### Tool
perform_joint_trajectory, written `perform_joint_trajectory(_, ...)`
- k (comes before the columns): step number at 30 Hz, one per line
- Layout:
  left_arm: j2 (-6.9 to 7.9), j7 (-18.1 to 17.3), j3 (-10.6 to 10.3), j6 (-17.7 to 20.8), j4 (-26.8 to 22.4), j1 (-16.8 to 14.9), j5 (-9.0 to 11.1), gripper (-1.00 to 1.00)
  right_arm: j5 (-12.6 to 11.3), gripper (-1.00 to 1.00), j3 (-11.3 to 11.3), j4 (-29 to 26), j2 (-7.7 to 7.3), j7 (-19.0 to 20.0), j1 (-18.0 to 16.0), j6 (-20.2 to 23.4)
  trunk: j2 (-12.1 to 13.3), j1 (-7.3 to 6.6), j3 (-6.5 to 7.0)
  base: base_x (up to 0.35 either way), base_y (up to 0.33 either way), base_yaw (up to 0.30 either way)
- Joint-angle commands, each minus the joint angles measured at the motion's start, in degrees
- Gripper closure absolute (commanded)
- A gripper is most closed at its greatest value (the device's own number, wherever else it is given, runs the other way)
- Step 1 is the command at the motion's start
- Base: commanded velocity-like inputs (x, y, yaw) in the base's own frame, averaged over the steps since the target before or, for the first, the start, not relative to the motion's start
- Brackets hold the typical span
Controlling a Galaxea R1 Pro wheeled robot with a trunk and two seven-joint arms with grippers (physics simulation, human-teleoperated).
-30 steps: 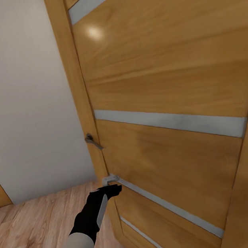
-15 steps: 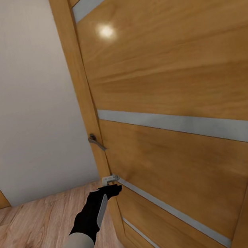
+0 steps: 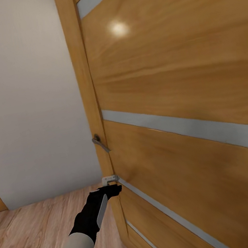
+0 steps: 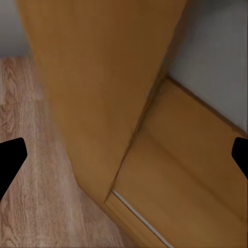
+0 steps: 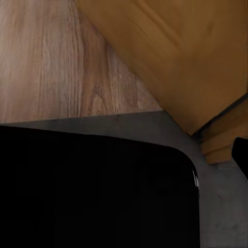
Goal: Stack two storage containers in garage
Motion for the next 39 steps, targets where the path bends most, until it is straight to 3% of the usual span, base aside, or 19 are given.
perform_joint_trajectory(1,0.0,0.17,-0.08,0.27,-0.15,-0.03,0.32,-1.0,0.14,-1.0,-0.04,0.06,0.0,0.0,-0.03,-0.2,-0.02,0.04,-0.04,0.267,0.0,0.0)
perform_joint_trajectory(18,0.0,0.17,-0.08,0.27,-0.15,-0.03,0.33,-1.0,0.14,-1.0,-0.06,0.06,0.0,0.0,-0.03,-0.17,-0.02,0.04,-0.04,0.024,0.0,-0.013)
perform_joint_trajectory(39,0.0,0.17,-0.08,0.27,-0.15,-0.03,0.31,-1.0,0.12,-1.0,-0.05,0.06,-0.01,0.0,-0.03,-0.19,-0.02,0.04,0.37,0.0,0.0,-0.254)
